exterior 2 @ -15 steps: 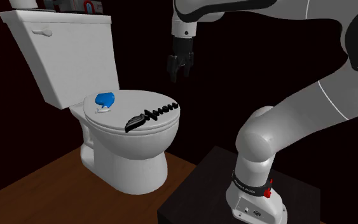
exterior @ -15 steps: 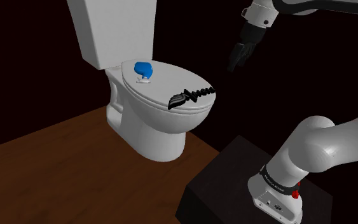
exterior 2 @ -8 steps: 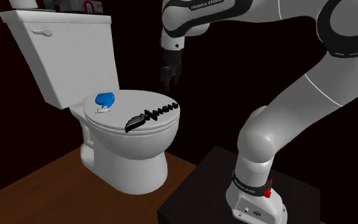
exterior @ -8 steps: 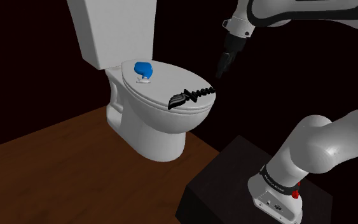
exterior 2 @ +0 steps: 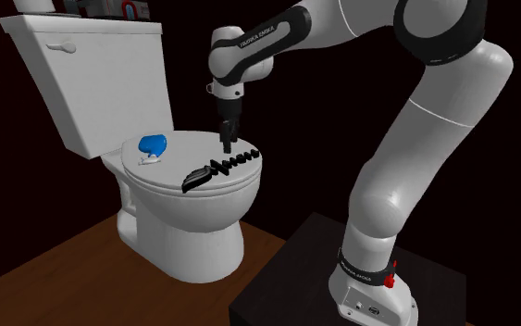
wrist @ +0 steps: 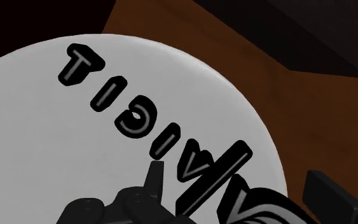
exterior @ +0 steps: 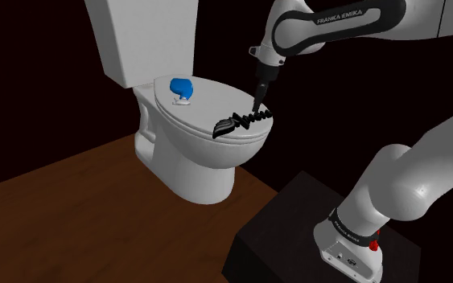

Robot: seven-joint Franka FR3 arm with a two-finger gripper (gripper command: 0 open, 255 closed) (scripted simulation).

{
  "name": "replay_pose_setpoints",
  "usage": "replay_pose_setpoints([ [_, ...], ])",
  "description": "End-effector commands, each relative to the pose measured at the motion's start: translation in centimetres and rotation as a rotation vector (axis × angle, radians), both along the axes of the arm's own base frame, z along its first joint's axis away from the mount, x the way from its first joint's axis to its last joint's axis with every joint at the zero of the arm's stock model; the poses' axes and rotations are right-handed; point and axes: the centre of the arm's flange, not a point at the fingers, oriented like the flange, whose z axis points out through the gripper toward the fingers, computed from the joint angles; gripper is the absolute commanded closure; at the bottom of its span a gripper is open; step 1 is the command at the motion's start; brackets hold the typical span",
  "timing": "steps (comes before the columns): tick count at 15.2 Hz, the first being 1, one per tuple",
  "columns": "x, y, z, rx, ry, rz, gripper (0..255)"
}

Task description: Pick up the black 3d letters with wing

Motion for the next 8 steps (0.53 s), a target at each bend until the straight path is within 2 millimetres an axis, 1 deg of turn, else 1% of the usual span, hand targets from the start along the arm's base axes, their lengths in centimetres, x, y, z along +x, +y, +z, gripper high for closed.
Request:
replay_pose_setpoints([
  [1, 2.1, 0.9, -2.1, 0.0, 0.014, 0.077, 0],
  [3, 3.6, 1.6, -3.8, 0.0, 0.025, 0.139, 0],
  [8, 3.6, 1.6, -6.4, 0.0, 0.025, 0.139, 0],
])
